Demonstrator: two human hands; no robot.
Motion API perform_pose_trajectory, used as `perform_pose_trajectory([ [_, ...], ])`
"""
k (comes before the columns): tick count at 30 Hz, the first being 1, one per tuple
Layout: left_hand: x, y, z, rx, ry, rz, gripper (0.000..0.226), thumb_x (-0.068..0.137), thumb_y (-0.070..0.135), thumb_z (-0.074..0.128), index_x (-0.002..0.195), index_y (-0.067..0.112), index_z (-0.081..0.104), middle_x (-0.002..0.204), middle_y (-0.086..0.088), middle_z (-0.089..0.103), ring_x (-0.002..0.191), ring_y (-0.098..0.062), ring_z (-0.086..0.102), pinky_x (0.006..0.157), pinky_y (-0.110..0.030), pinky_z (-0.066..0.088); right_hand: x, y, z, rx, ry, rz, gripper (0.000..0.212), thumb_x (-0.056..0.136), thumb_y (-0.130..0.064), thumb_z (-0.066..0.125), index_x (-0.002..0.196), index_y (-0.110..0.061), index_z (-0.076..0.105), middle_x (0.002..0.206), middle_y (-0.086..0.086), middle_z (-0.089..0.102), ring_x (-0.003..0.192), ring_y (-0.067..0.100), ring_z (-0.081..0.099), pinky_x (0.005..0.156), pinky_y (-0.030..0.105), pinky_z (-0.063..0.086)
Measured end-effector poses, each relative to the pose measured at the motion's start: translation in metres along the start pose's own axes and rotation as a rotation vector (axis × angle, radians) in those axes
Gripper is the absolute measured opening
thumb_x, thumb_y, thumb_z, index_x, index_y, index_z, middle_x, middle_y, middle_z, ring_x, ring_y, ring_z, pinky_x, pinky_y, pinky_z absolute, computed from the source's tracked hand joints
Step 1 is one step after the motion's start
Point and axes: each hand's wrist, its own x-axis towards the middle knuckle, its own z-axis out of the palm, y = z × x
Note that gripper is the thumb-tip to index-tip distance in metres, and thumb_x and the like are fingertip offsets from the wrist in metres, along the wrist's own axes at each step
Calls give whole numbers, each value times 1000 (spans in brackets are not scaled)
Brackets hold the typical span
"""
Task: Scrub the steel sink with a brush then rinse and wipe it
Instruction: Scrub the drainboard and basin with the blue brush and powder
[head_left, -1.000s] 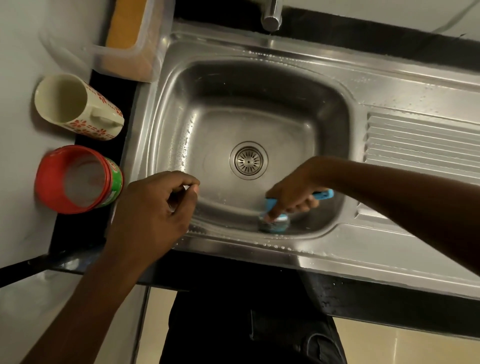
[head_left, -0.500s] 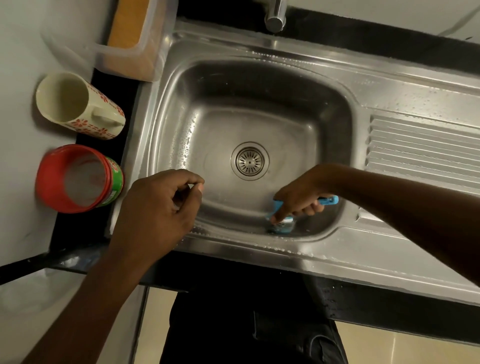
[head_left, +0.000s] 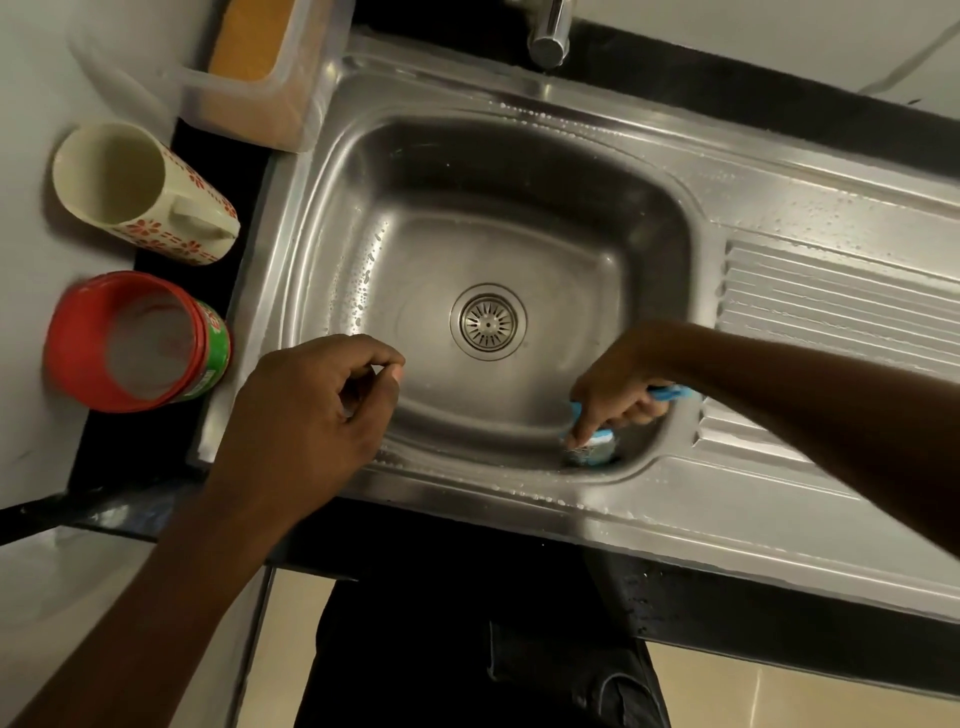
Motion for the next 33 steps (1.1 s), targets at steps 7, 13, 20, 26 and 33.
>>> perform_pose_trajectory([
  [7, -5, 0, 2, -1, -11, 4, 12, 98, 25, 69, 104, 20, 79, 86, 11, 74, 78, -5, 71, 74, -32, 62, 28, -47, -7, 135, -24, -63, 40, 102, -47, 60, 97, -8, 63, 59, -3, 41, 43, 9, 31, 40, 21, 27],
  [13, -4, -2, 3, -6, -8, -8, 13, 98, 26, 68, 104, 21, 78, 86, 12, 74, 79, -6, 71, 75, -27, 60, -3, -1, -8, -26, -98, 63, 43, 99, -50, 64, 103, -7, 59, 59, -4, 31, 43, 10, 23, 37, 19, 19],
  [20, -4, 1, 4, 20, -20, 6, 10, 97, 22, 71, 102, 22, 79, 85, 15, 73, 79, -4, 70, 73, -17, 55, 48, -51, -8, 30, 17, 2, 46, 109, -41, 46, 77, -11, 56, 52, 1, 43, 36, 10, 34, 41, 17, 33],
  [26, -7, 2, 3, 8, -43, 10, 12, 97, 24, 69, 103, 20, 79, 86, 13, 74, 81, -5, 70, 74, -10, 52, 37, -39, -12, 176, -38, -84, 41, 103, -47, 59, 103, -7, 66, 62, 1, 39, 48, 12, 31, 42, 23, 26],
  [33, -9, -7, -5, -2, 5, -27, 10, 96, 19, 71, 100, 20, 79, 82, 11, 74, 76, -10, 70, 71, -20, 54, 32, -53, -4, -75, 81, -20, 50, 107, -46, 49, 69, -14, 49, 49, 1, 43, 35, 13, 34, 43, 23, 32],
])
